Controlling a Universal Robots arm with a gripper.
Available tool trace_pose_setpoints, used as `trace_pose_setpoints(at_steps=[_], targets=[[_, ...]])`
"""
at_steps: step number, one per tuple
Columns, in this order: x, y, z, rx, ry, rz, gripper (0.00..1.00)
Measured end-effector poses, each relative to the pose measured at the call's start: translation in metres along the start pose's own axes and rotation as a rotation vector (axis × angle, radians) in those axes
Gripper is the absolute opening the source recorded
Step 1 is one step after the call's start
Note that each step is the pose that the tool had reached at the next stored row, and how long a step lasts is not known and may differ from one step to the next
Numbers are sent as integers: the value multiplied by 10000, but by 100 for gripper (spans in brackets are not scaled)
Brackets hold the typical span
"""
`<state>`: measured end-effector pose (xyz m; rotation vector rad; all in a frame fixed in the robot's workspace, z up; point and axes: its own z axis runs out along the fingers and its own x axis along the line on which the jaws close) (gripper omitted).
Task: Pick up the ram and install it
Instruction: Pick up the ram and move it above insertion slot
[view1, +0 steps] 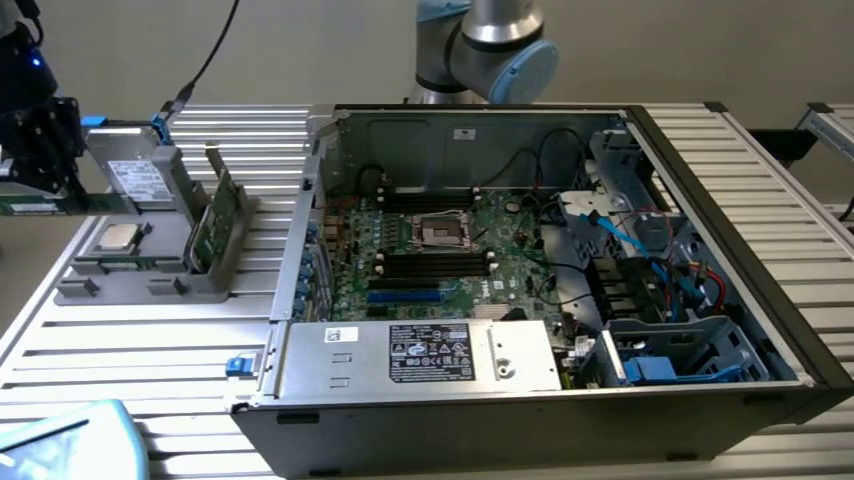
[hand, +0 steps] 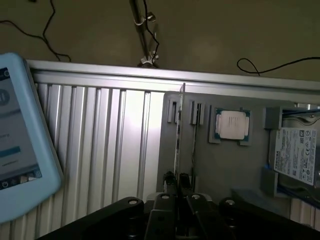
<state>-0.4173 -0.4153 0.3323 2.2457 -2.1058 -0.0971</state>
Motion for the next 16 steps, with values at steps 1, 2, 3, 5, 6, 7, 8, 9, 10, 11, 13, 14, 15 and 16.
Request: trace_pose_setpoints(at_steps=[1, 2, 3, 5, 6, 7, 8, 9, 10, 11, 13, 14, 15, 16], targets=[[4, -23, -31, 1, -19, -2, 13], [8, -48, -59, 2, -43, -4, 13], [13, -73, -87, 2, -74, -7, 13], [22, -124, -129, 2, -142, -13, 13], [26, -153, -144, 2, -186, -16, 13], [31, -182, -155, 4, -230, -20, 13], [35, -212, -166, 7, -276, -24, 13], [40, -243, -177, 9, -322, -28, 13], [45, -274, -188, 11, -367, -32, 13], [50, -304, -201, 12, -410, -36, 13], [61, -358, -222, 8, -472, -42, 13], [67, -384, -232, 2, -495, -43, 13], [73, -413, -243, -6, -516, -44, 13], [80, -438, -253, -16, -531, -46, 13]])
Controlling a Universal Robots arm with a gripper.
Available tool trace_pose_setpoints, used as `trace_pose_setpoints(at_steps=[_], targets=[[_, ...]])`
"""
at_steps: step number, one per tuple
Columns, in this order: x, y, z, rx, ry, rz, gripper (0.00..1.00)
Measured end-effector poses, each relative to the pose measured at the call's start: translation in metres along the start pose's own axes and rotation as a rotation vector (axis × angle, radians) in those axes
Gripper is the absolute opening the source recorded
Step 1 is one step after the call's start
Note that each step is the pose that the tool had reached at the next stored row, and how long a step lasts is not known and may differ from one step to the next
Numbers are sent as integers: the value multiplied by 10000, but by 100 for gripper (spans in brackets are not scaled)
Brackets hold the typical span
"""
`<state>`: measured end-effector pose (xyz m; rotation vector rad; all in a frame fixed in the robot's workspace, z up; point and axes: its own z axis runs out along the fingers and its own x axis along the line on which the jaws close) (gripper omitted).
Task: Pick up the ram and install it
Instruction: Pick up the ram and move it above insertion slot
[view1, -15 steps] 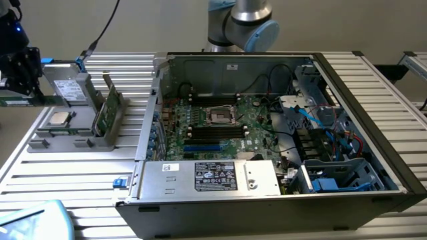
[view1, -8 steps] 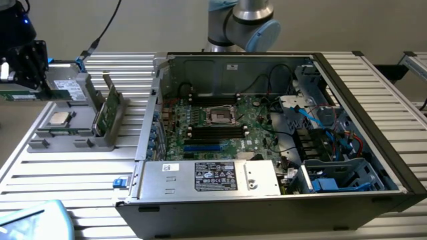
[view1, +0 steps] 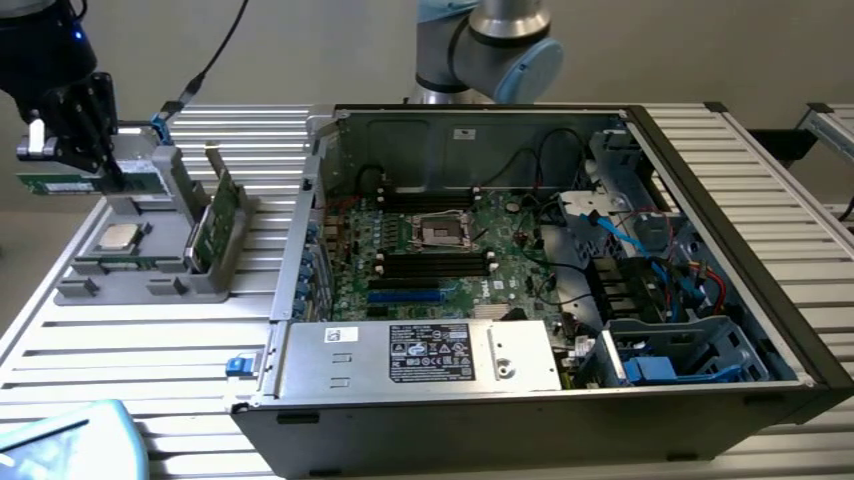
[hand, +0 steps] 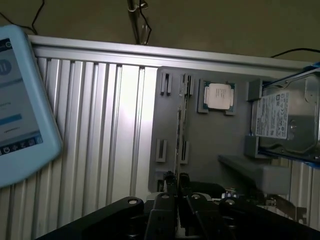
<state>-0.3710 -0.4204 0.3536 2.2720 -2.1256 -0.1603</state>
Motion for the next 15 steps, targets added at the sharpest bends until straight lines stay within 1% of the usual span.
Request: trace_pose_setpoints(at_steps=[5, 8, 10, 13, 15], targets=[[32, -134, -42, -71, -53, 0, 13], [44, -245, -53, -94, -87, -2, 13], [52, -320, -60, -119, -95, -2, 13], [63, -422, -86, -197, -100, 3, 13], [71, -477, -123, -282, -106, 8, 13]])
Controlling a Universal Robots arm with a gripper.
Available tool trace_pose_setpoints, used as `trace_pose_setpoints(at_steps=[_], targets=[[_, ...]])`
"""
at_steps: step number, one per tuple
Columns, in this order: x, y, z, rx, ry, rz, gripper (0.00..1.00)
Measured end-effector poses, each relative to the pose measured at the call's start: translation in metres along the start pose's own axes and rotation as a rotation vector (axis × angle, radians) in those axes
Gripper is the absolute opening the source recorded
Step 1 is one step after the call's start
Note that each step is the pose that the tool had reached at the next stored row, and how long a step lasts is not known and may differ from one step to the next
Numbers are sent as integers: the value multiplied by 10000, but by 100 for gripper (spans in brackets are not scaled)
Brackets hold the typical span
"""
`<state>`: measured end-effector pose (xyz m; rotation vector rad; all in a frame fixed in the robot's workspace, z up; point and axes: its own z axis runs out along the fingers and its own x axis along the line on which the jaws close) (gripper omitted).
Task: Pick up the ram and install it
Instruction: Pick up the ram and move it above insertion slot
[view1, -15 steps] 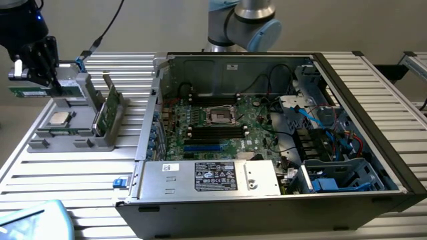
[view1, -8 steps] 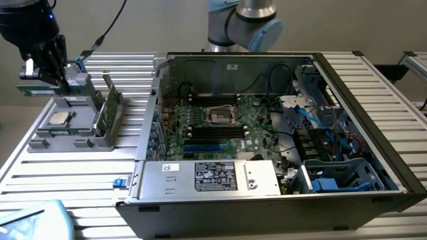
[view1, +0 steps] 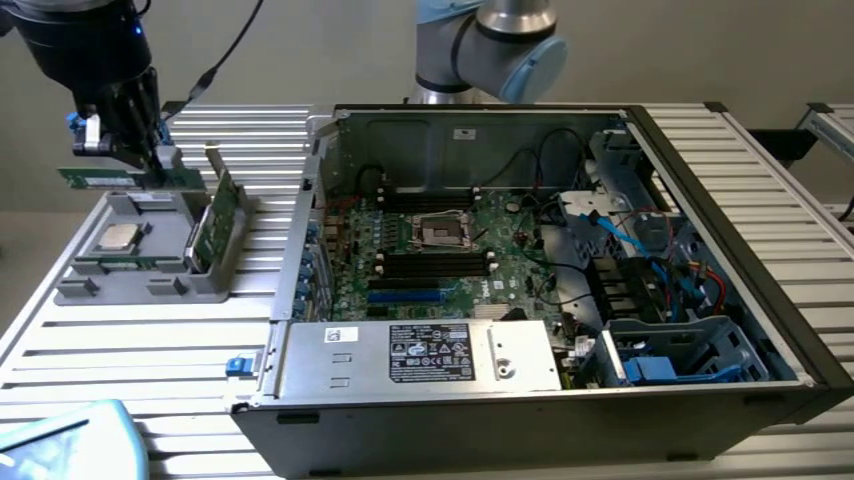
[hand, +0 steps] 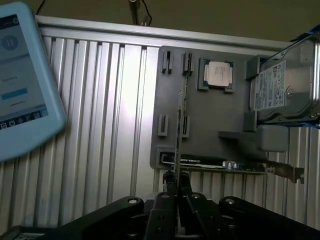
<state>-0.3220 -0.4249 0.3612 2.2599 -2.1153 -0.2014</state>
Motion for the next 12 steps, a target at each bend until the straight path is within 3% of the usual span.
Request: trace_pose_setpoints(at_steps=[9, 12], targets=[[36, -205, -143, -486, -20, 19, 13], [40, -275, -178, -619, 46, 34, 13]])
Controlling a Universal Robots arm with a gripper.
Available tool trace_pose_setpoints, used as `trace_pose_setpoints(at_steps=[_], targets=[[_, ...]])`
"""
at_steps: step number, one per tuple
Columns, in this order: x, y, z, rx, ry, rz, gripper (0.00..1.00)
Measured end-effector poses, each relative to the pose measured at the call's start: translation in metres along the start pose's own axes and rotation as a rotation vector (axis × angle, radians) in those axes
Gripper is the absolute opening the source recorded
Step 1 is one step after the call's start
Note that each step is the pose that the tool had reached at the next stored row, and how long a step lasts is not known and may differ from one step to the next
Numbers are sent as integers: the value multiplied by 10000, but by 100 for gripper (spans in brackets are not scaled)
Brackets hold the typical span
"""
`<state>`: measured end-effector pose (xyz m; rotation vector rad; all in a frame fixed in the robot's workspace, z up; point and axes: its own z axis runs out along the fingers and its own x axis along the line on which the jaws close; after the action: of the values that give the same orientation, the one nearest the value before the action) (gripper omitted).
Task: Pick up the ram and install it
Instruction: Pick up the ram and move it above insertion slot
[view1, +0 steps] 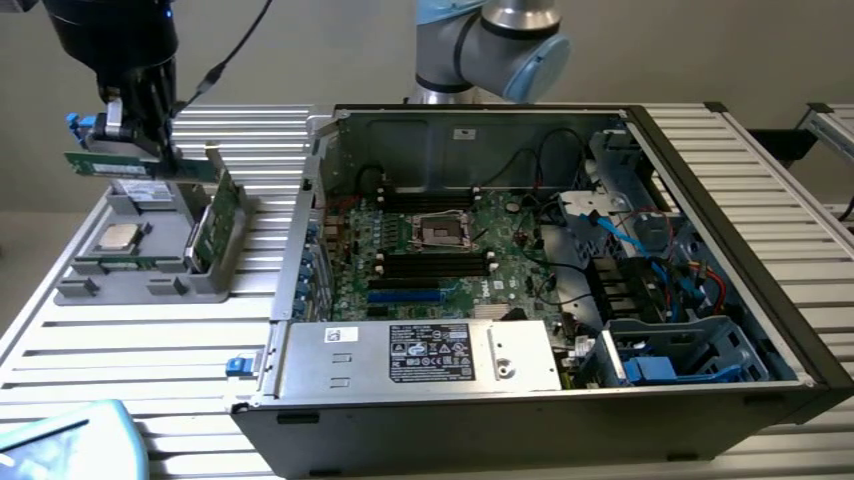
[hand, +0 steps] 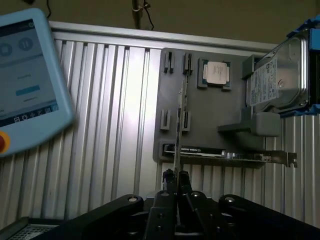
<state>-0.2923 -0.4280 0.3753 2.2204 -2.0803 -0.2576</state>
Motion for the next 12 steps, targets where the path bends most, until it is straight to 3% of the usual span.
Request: trace_pose_setpoints(at_steps=[2, 5, 6, 8, 12], targets=[[1, -28, -15, -15, 122, 22, 13], [2, -56, -30, -34, 421, 77, 13], [2, -65, -34, -34, 486, 88, 13], [3, -89, -43, -23, 524, 95, 13], [6, -152, -62, 4, 527, 93, 13]])
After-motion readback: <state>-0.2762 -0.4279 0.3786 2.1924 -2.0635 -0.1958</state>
